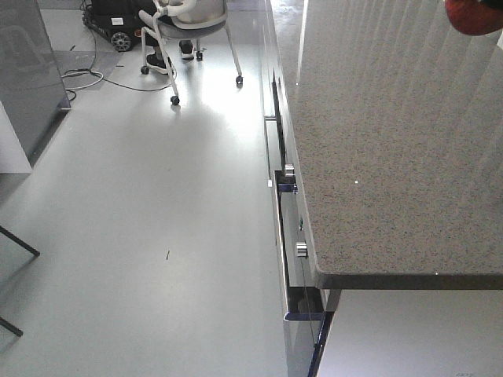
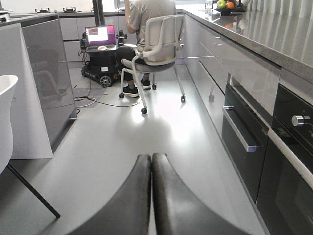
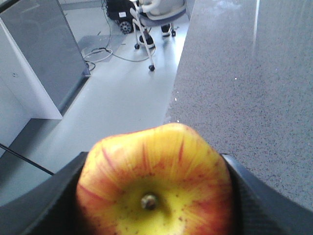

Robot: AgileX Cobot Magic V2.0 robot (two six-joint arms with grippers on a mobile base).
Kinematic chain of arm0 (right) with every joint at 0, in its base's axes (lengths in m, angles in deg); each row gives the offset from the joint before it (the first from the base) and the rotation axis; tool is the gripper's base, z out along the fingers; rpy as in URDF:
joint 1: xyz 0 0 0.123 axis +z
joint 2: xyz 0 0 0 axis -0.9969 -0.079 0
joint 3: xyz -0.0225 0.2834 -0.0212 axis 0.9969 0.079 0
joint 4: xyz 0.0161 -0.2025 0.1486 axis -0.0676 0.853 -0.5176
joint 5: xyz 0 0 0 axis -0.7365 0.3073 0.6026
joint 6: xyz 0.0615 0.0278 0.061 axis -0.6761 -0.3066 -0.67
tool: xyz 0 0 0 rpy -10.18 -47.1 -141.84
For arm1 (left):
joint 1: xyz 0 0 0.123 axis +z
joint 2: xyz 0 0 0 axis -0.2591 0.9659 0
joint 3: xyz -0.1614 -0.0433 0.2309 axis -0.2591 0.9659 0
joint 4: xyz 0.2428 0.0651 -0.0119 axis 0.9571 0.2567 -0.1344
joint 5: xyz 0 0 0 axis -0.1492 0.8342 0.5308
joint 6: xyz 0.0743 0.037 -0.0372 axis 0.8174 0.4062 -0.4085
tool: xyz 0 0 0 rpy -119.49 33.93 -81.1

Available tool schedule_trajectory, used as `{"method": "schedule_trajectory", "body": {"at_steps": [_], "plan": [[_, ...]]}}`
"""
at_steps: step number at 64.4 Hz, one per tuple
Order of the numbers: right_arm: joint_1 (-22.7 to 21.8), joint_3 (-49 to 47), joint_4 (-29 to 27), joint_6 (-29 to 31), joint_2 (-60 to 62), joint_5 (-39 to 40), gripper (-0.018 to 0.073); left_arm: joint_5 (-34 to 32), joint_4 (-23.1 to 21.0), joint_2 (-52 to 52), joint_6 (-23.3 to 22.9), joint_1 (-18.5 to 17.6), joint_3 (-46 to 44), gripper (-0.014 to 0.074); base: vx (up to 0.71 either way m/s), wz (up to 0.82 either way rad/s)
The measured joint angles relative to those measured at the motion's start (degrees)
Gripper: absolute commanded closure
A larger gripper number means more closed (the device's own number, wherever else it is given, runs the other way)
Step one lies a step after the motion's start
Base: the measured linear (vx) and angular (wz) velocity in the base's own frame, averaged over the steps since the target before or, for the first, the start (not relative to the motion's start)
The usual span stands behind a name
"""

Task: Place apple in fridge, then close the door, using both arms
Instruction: 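Lift the apple off the counter with the right gripper, then drive the base away from the counter holding the apple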

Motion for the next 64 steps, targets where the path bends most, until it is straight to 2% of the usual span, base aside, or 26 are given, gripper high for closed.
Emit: {"method": "schedule_trajectory", "body": {"at_steps": [64], "plan": [[0.00, 0.00, 0.00, 0.18, 0.90, -0.37, 0.0400, 0.00, 0.00, 0.00, 0.00, 0.00, 0.00, 0.0602, 0.00, 0.00]]}}
